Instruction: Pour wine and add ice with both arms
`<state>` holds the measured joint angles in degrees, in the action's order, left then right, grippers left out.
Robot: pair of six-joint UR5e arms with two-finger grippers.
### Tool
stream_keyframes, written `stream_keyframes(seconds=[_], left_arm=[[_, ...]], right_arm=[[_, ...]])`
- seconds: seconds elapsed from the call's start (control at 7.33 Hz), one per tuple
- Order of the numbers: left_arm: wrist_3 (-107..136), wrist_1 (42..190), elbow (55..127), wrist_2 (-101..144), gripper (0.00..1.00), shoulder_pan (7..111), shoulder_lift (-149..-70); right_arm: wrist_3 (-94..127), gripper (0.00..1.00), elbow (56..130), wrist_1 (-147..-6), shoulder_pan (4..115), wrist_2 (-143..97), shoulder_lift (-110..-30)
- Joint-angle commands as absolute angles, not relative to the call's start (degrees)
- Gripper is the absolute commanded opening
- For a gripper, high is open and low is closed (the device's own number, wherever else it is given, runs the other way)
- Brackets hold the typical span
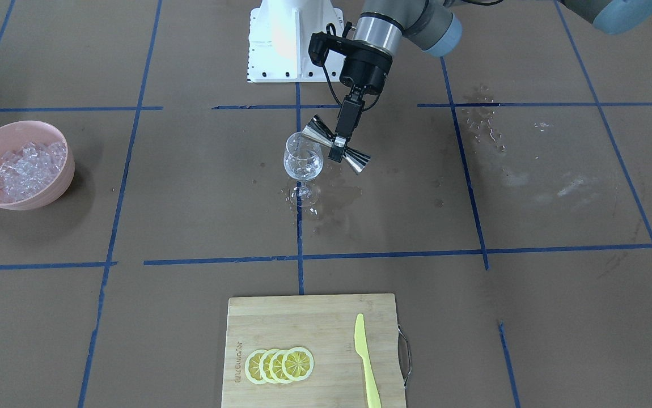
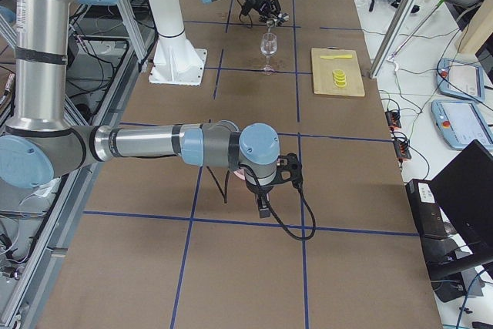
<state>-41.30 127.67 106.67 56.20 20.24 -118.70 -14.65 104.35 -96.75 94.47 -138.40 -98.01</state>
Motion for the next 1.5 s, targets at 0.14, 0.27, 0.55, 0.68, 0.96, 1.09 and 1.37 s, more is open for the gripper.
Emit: stream_keyframes(seconds=[0.14, 0.27, 0.55, 0.68, 0.96, 1.09, 1.37], left_arm=[[-45.5, 123.8, 106.8, 53.8, 0.00, 20.2, -120.7], [-46.7, 123.7, 106.7, 53.6, 0.00, 20.3, -120.6], [-48.2, 123.7, 106.3, 51.4, 0.00, 20.1, -120.5], [-50.6, 123.7, 106.3, 51.3, 0.00, 20.1, -120.6], [-48.6, 124.9, 106.2, 51.2, 0.00, 19.3, -120.7], [-39.7, 128.6, 105.9, 49.8, 0.00, 19.2, -119.9], [-25.9, 135.2, 106.7, 49.8, 0.00, 19.2, -115.2]], right_arm=[[-14.7, 1.00, 104.3, -96.8, 95.2, -138.4, -98.4], [-14.7, 1.00, 104.3, -96.8, 95.3, -138.4, -98.5], [-14.6, 1.00, 104.2, -96.8, 95.7, -138.4, -98.9], [-14.6, 1.00, 104.2, -96.8, 96.1, -138.4, -99.1], [-14.3, 1.00, 104.2, -96.8, 96.2, -138.4, -99.2], [-14.2, 1.00, 104.1, -96.8, 96.3, -138.6, -99.2], [-14.2, 1.00, 103.8, -96.8, 96.8, -139.2, -99.4]])
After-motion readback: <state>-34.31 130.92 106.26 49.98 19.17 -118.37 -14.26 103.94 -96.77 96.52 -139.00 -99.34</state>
